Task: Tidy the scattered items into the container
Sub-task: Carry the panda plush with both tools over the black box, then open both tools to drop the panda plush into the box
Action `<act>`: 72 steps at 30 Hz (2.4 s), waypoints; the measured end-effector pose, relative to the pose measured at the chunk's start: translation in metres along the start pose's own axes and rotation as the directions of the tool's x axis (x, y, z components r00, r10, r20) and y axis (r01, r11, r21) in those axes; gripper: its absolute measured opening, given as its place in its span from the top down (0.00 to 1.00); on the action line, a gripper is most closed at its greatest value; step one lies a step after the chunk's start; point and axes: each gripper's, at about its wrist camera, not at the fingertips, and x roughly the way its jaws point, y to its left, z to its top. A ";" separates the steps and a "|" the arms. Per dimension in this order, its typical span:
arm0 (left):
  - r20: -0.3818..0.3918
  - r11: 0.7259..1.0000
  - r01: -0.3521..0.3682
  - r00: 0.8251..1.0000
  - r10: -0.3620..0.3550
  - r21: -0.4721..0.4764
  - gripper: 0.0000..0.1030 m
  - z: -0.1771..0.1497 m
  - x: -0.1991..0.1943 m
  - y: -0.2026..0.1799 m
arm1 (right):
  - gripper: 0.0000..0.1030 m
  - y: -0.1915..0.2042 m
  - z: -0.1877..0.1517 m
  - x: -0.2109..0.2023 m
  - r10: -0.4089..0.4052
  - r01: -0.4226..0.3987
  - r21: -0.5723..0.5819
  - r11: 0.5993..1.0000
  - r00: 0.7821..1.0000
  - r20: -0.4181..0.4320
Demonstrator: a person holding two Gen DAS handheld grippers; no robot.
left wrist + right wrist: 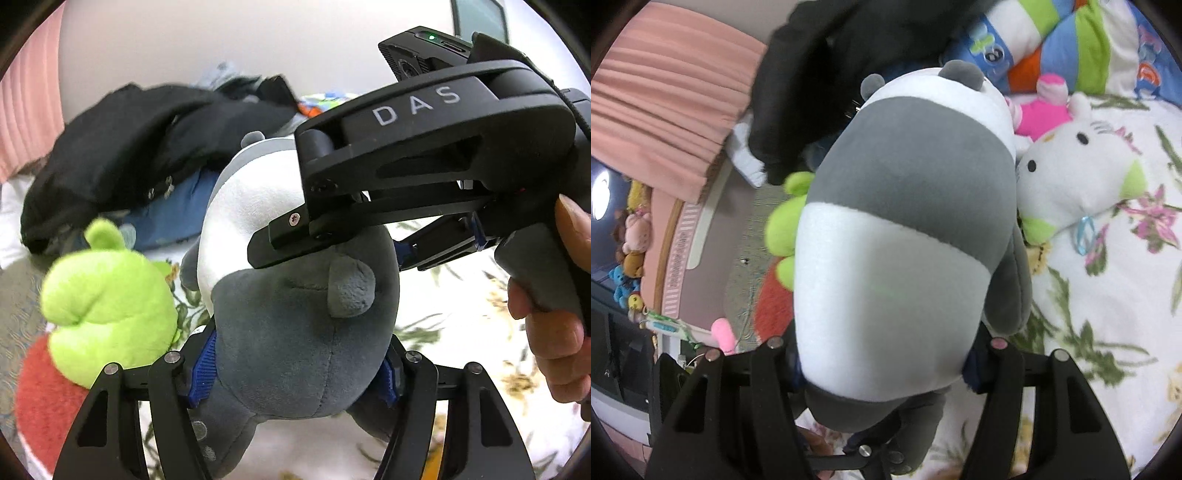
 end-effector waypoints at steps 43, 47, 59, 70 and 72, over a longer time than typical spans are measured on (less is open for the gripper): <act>-0.196 0.804 0.562 0.825 -0.530 0.192 0.22 0.041 -0.070 -0.636 | 0.25 -0.319 -0.245 -0.573 -0.465 0.358 0.453 0.817 0.873 0.149; -0.291 0.799 0.591 0.787 -0.544 0.106 0.17 0.037 -0.026 -0.653 | 0.11 -0.375 -0.235 -0.563 -0.474 0.386 0.521 0.762 0.880 0.042; -0.115 0.821 0.535 0.845 -0.522 0.202 0.15 0.053 -0.061 -0.650 | 0.04 -0.351 -0.251 -0.622 -0.616 0.470 0.519 0.714 0.775 0.145; 0.024 0.861 0.390 0.907 -0.420 0.326 0.14 0.043 -0.162 -0.616 | 0.02 -0.272 -0.320 -0.665 -0.646 0.426 0.544 0.723 0.695 0.314; 0.041 0.870 0.367 0.915 -0.402 0.330 0.14 0.041 -0.166 -0.605 | 0.01 -0.261 -0.334 -0.664 -0.645 0.425 0.539 0.727 0.691 0.326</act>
